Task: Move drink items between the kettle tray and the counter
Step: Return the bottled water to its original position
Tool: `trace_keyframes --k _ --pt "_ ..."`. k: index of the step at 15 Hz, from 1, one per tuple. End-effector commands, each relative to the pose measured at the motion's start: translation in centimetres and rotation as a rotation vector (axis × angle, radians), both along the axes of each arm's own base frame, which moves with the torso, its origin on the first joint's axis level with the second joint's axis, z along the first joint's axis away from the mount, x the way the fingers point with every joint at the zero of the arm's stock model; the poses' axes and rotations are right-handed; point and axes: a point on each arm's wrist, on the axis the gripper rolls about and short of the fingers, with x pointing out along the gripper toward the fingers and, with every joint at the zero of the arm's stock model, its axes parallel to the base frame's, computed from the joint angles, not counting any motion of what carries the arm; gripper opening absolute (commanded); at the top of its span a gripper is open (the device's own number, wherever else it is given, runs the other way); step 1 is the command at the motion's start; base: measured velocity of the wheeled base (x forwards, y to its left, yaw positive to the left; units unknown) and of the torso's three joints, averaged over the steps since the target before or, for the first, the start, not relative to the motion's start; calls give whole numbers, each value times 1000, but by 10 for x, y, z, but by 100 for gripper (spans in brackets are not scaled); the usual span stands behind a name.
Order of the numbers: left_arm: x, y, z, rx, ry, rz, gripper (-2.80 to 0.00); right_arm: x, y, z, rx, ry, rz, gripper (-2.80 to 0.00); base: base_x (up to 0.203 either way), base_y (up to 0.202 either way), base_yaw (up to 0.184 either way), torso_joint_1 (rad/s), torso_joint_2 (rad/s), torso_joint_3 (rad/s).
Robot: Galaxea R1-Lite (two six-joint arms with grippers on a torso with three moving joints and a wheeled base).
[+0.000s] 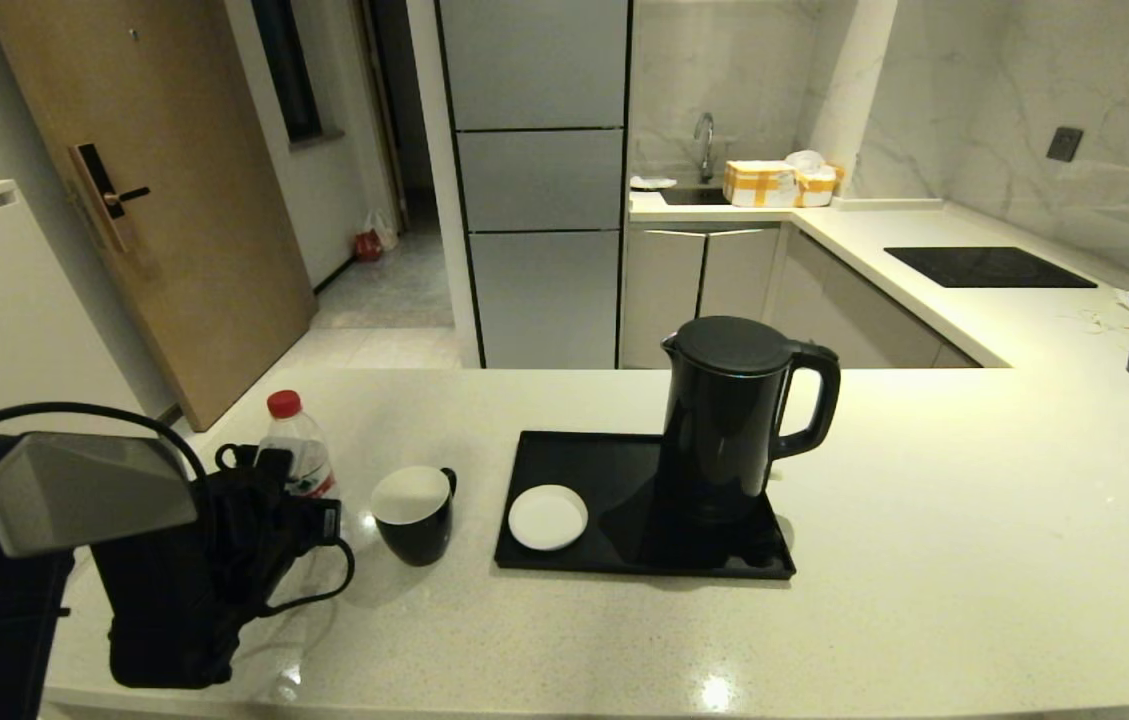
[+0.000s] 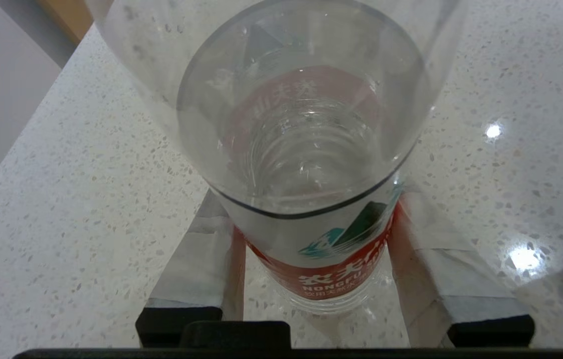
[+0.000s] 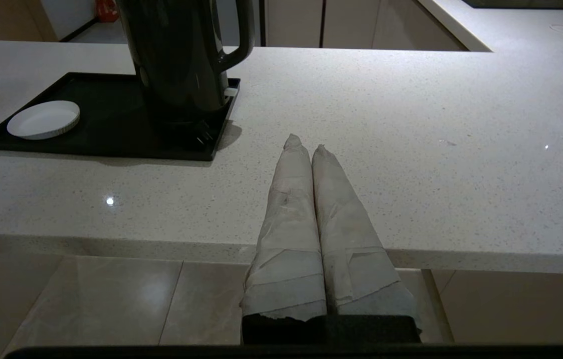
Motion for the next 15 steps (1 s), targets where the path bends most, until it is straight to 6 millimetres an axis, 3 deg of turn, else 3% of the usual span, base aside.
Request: trace_keyframes --k 1,3,4,8,10,12,15 --pt "-4 0 25 0 -65 0 -280 0 0 0 -1 1 1 -280 0 0 0 0 0 0" --pt "-15 0 73 -2 -171 -2 -280 0 0 0 -1 1 1 -280 0 0 0 0 0 0" --pt "-21 0 88 -3 -192 -4 -280 0 0 0 -1 1 1 -280 0 0 0 0 0 0" --pt "-31 -8 118 -14 -176 -32 -280 0 0 0 -1 1 1 -280 0 0 0 0 0 0" --pt "-32 -29 132 -45 -142 -95 -280 0 0 0 -1 1 1 -280 0 0 0 0 0 0" --pt "-32 -66 146 -93 -41 -222 -280 0 0 0 -1 1 1 -280 0 0 0 0 0 0" --pt "-23 -106 160 -138 -3 -334 -280 0 0 0 -1 1 1 -280 0 0 0 0 0 0"
